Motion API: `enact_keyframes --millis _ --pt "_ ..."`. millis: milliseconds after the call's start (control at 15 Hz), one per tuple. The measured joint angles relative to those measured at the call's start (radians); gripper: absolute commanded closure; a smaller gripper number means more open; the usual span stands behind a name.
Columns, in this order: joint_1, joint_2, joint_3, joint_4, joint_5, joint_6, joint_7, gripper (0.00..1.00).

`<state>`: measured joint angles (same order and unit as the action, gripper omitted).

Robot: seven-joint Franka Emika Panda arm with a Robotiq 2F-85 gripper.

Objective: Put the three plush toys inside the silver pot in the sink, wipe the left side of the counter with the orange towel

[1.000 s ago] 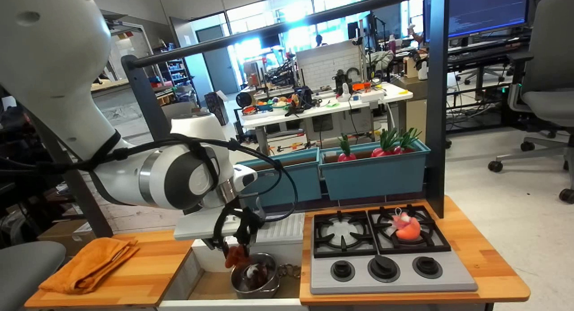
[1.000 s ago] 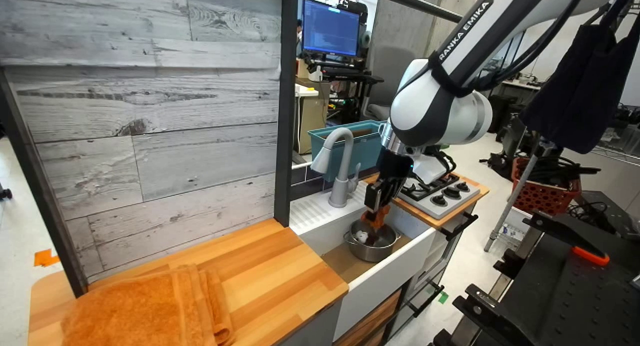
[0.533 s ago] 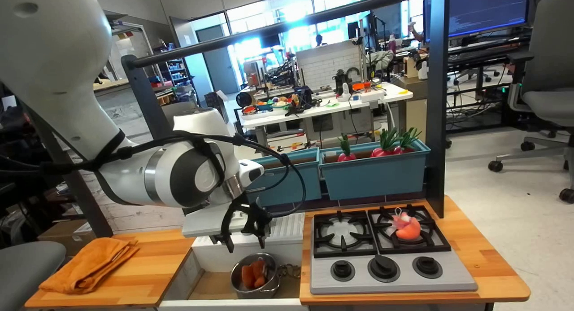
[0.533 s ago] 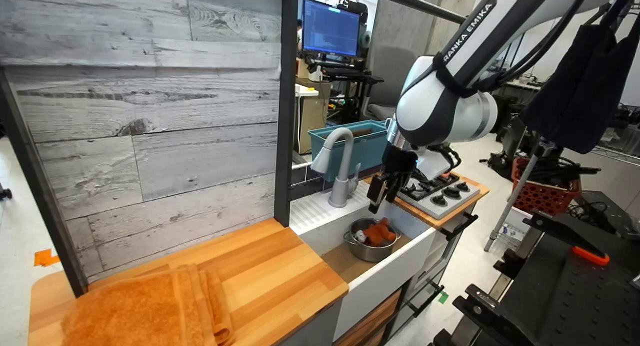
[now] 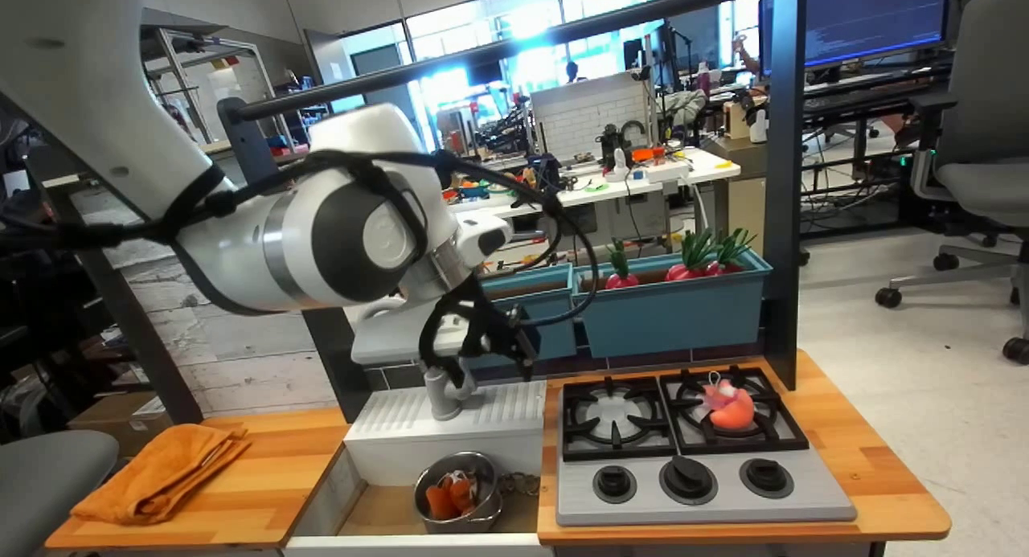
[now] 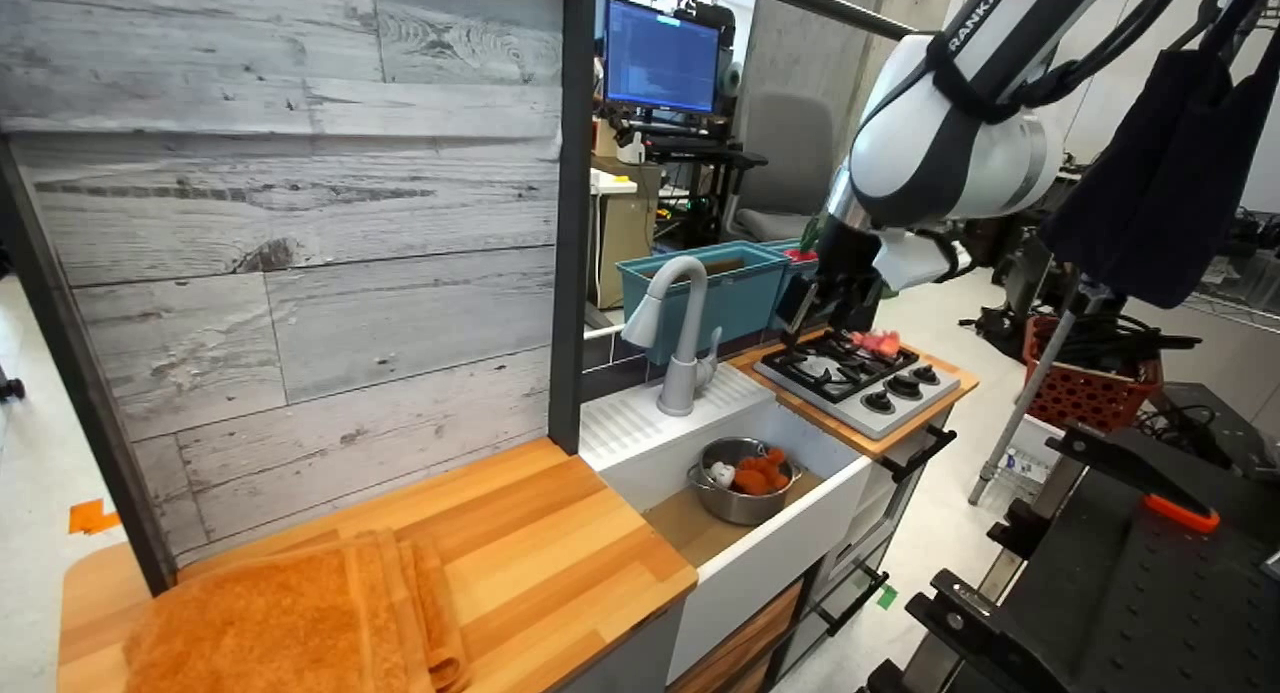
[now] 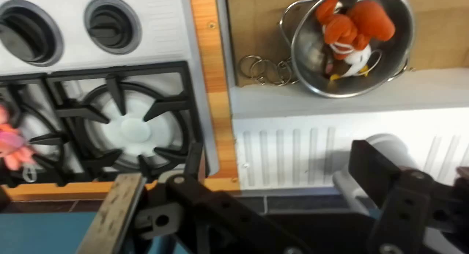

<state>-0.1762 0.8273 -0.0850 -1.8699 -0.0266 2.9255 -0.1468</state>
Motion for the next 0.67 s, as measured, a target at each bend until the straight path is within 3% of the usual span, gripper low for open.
enact_keyframes --millis 267,667 --pt "-0.050 -0.053 -0.054 0.032 0.034 -0.040 0.105 0.00" --pt "-0.046 -0.039 -0.089 0.062 0.030 -0.078 0.151 0.00"
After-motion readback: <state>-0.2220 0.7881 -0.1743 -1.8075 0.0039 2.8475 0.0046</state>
